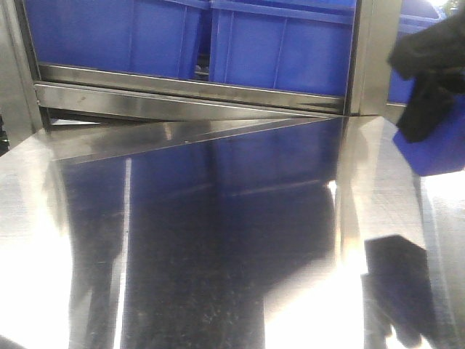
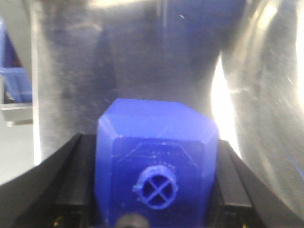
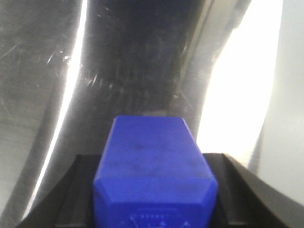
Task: Pick and sort blue part to right shelf
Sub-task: 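Lower the right gripper onto the other blue bottle and grasp it, then lift the second blue bottle with the right gripper off the table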
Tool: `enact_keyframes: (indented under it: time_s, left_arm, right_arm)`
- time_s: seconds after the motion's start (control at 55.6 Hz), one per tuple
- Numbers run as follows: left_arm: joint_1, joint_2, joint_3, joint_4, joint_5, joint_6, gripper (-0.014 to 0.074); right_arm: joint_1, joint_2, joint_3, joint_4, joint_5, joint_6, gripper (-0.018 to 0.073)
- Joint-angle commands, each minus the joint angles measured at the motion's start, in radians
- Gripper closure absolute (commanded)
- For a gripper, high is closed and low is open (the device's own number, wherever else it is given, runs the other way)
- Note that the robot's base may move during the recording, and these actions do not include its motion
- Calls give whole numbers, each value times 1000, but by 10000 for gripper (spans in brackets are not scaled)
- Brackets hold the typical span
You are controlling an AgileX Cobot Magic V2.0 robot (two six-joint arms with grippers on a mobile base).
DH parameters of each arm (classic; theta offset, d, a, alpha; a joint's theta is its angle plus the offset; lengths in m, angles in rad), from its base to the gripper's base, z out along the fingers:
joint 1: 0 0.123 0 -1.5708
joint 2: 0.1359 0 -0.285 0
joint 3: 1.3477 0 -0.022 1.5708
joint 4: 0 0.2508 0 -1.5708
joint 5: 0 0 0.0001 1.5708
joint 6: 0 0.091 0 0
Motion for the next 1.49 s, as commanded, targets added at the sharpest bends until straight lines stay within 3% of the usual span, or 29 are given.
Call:
enact_keyframes:
  time_s: [0.0,0.216,0.503,0.773,1.474]
  left_arm:
    - [27,-49,-11,-6,-77,-8,325]
    - [66,-175,24,-5,-47,-8,326]
    - [66,-344,27,27,-5,-8,326]
    - [66,-389,27,41,-5,-8,326]
    - [66,-389,27,41,-4,-8,326]
  right_arm:
    - [-1,-109,43,-71,-110,-10,437]
    - [-1,-342,199,-140,-158,-10,437]
    - [-1,-750,393,-170,-191,-10,437]
    - [-1,-1081,427,-184,-256,-10,437]
    - [-1,-1138,428,-187,-259,-10,437]
